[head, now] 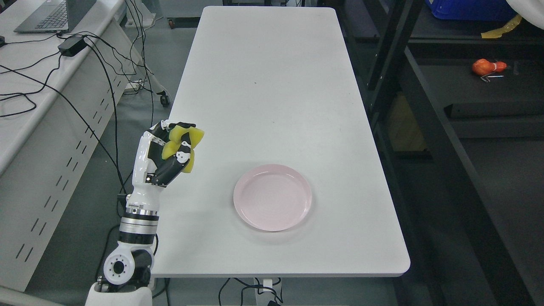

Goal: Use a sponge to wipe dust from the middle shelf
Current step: 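Hold the sponge in the left hand while turning toward the shelf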

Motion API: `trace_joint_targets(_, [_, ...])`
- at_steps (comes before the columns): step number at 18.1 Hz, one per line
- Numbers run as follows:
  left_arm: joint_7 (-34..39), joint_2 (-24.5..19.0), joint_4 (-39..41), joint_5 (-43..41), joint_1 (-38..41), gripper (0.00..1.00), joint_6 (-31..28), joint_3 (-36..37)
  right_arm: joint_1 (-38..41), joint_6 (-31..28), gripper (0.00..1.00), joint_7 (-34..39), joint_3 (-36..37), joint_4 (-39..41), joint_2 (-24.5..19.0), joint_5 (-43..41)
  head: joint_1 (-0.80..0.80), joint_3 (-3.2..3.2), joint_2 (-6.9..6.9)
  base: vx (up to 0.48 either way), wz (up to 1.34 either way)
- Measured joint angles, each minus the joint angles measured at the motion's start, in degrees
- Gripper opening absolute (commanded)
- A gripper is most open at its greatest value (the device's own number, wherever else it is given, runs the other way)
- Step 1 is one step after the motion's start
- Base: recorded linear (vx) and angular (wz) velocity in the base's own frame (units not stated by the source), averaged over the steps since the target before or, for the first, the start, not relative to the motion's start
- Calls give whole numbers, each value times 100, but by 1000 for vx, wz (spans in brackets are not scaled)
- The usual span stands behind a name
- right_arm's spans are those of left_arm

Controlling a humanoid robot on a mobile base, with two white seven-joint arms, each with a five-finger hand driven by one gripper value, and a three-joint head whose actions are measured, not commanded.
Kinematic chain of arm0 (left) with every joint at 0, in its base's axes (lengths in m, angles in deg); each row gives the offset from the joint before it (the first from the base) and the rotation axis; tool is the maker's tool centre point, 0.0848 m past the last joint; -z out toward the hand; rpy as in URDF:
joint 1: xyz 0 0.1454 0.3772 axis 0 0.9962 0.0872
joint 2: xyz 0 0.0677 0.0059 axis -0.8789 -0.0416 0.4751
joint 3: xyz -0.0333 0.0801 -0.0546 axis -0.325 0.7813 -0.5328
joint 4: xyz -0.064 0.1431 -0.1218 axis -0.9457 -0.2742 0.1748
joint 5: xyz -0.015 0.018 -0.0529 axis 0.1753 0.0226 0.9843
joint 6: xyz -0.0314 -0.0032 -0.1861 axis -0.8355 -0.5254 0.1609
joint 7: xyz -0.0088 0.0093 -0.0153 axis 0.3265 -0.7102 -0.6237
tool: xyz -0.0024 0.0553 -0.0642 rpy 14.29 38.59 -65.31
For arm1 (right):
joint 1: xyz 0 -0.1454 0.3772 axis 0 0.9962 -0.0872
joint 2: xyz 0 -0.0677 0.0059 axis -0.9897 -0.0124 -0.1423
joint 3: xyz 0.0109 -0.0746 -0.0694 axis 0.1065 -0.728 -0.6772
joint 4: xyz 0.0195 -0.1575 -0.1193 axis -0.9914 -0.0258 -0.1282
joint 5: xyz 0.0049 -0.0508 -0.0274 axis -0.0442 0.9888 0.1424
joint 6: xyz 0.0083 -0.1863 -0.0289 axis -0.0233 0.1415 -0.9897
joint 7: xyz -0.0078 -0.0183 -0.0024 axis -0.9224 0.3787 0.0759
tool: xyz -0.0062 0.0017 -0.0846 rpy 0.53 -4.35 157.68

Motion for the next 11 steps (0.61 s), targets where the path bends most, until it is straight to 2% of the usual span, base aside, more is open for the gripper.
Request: trace_joint_targets(11, [0,5,27,1,43,0,26,27,1,1,100,0,-1,0,0,-2,0,0,0,-74,-46])
